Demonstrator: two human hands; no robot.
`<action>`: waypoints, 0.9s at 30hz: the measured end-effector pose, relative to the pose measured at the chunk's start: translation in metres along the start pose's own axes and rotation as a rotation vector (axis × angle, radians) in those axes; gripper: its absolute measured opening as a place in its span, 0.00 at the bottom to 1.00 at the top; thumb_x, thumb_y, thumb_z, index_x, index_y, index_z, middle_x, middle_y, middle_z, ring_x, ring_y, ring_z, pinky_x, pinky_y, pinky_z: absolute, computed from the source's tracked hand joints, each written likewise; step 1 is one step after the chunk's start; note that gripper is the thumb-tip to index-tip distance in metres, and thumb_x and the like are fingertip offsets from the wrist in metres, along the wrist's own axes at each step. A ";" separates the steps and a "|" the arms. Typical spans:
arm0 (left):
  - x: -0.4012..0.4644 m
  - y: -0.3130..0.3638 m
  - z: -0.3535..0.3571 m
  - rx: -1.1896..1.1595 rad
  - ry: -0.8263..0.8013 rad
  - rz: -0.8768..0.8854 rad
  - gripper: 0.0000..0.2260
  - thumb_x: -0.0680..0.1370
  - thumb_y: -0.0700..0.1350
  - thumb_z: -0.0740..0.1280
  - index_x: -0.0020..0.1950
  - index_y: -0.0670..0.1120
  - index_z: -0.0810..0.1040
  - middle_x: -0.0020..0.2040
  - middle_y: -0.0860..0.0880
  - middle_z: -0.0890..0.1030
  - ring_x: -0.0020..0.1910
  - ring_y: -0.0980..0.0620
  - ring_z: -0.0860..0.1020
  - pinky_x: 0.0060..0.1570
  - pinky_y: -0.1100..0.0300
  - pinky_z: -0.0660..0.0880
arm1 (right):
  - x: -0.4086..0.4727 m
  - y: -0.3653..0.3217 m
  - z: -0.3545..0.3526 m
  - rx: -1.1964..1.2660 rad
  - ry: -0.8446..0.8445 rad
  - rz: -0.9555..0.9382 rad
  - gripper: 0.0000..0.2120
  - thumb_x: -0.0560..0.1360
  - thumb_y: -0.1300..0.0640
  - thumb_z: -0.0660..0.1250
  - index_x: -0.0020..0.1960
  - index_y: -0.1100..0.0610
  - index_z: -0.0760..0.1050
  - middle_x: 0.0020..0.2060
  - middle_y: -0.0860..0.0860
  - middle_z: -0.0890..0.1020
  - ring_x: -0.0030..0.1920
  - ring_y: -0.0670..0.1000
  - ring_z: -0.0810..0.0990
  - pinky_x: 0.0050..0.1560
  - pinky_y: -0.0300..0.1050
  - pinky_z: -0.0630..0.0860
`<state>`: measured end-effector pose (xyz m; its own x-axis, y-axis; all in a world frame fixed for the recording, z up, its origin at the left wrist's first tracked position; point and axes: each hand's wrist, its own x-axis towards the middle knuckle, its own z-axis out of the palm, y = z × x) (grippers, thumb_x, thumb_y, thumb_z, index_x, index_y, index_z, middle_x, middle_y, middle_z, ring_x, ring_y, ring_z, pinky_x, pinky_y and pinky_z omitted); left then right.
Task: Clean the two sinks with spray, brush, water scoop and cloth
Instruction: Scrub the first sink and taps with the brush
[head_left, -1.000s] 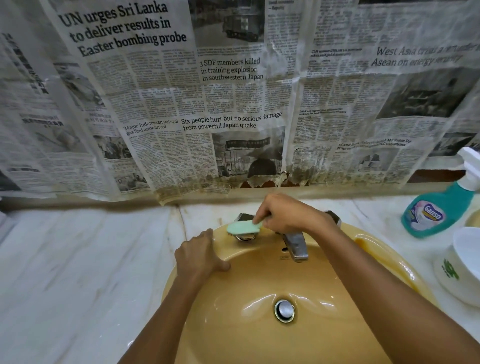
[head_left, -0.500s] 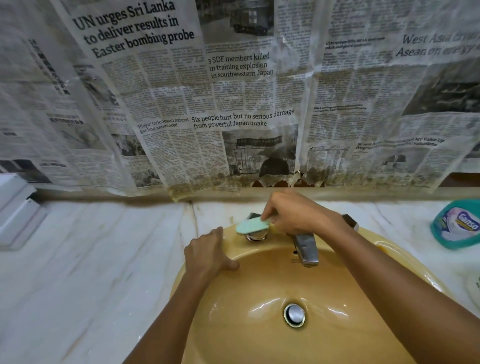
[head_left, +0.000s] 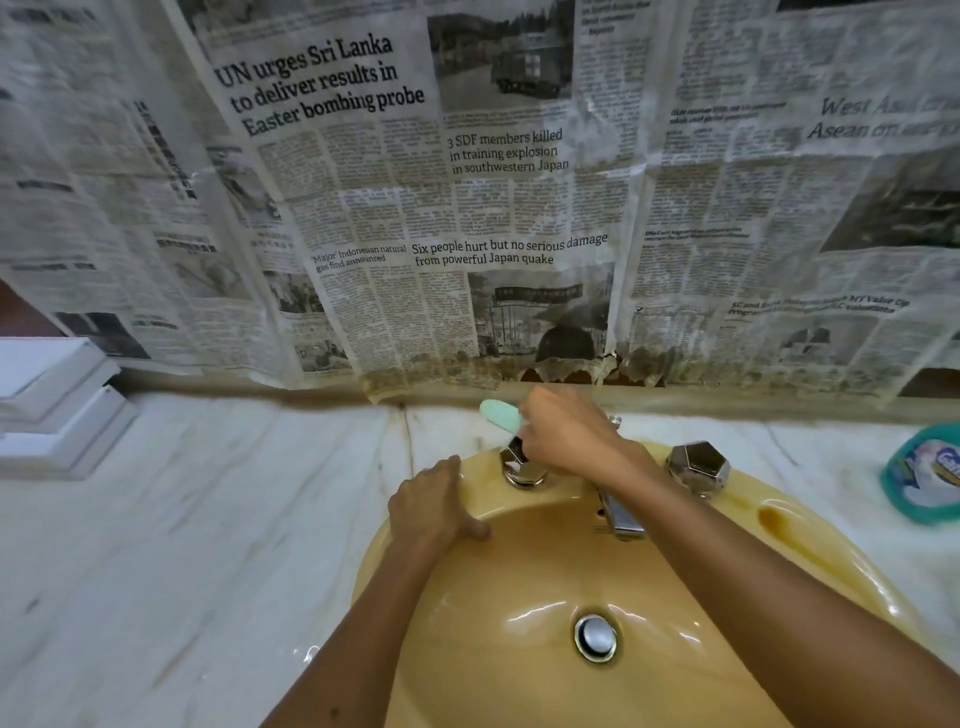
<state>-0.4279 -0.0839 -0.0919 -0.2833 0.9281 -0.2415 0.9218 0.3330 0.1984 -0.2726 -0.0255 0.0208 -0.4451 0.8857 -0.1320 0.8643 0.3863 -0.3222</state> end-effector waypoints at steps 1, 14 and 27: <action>-0.001 0.000 -0.001 -0.004 -0.001 0.002 0.41 0.61 0.64 0.76 0.69 0.53 0.67 0.61 0.52 0.78 0.58 0.46 0.78 0.48 0.55 0.73 | -0.002 -0.005 0.001 0.048 -0.039 0.015 0.06 0.75 0.65 0.62 0.47 0.55 0.73 0.38 0.51 0.75 0.41 0.55 0.76 0.32 0.44 0.67; -0.011 -0.048 -0.016 0.031 -0.086 0.096 0.28 0.66 0.63 0.74 0.60 0.51 0.72 0.54 0.50 0.79 0.51 0.49 0.79 0.41 0.57 0.70 | -0.060 -0.072 0.085 -0.013 0.093 0.343 0.11 0.78 0.63 0.59 0.60 0.60 0.74 0.55 0.59 0.78 0.55 0.61 0.78 0.42 0.47 0.68; -0.003 -0.052 -0.015 -0.036 -0.030 0.145 0.28 0.62 0.68 0.75 0.52 0.51 0.76 0.47 0.51 0.80 0.49 0.48 0.79 0.39 0.58 0.67 | -0.036 -0.096 0.107 -0.118 0.122 0.455 0.13 0.77 0.67 0.58 0.59 0.63 0.73 0.54 0.61 0.79 0.56 0.64 0.78 0.46 0.51 0.72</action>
<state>-0.4787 -0.1013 -0.0868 -0.1395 0.9618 -0.2356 0.9422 0.2022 0.2673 -0.3645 -0.1216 -0.0437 0.0089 0.9926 -0.1215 0.9886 -0.0270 -0.1479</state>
